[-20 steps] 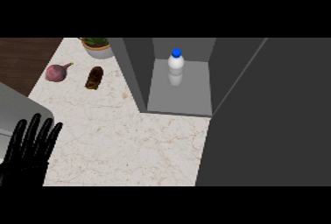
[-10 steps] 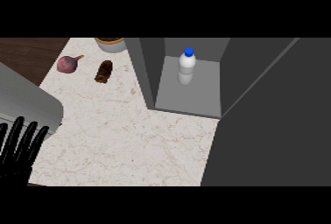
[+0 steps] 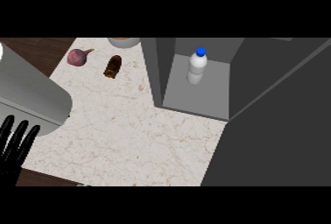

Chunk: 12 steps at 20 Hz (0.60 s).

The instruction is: Pick up the bottled water, place it into the cabinet and close the cabinet

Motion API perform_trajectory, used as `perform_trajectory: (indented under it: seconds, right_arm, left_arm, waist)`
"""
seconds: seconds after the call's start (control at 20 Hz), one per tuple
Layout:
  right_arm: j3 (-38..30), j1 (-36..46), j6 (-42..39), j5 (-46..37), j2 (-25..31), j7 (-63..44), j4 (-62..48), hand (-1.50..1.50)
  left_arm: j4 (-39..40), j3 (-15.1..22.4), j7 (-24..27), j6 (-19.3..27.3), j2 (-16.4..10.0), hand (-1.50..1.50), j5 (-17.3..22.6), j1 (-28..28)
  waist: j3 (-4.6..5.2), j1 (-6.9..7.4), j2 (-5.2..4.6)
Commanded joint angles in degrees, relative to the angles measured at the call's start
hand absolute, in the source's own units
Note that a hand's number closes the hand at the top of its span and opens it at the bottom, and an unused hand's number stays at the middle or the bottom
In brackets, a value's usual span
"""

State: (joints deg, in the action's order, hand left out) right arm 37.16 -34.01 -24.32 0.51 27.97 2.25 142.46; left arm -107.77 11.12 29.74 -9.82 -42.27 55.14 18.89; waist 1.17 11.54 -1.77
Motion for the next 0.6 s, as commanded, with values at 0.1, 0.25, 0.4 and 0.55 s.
perform_trajectory:
  seconds: [0.1,0.25,0.4,0.55]
  right_arm:
    - [5.6,8.9,-4.3,-2.8,1.1,-6.3,1.7,-1.5]
    - [4.9,11.8,-5.0,-2.2,1.4,-6.6,1.5,1.5]
    - [4.8,12.8,-4.0,-1.2,0.4,-7.5,1.0,1.5]
    - [4.5,14.1,-4.5,-0.5,0.9,-8.8,1.1,1.5]
  left_arm:
    - [0.6,-1.0,-0.7,-2.1,-1.7,-1.5,0.6,-0.5]
    - [0.5,-1.0,-1.2,-2.2,-1.8,-1.5,1.1,-0.9]
    - [1.2,-2.2,-1.0,-3.0,-2.6,-1.5,1.5,-0.3]
    - [1.1,-1.9,-1.2,-3.1,-2.4,-1.5,1.7,-0.9]
  waist:
    - [0.39,2.61,-0.17]
    - [0.38,2.75,-0.22]
    - [0.45,2.87,0.02]
    - [0.55,2.37,-0.22]
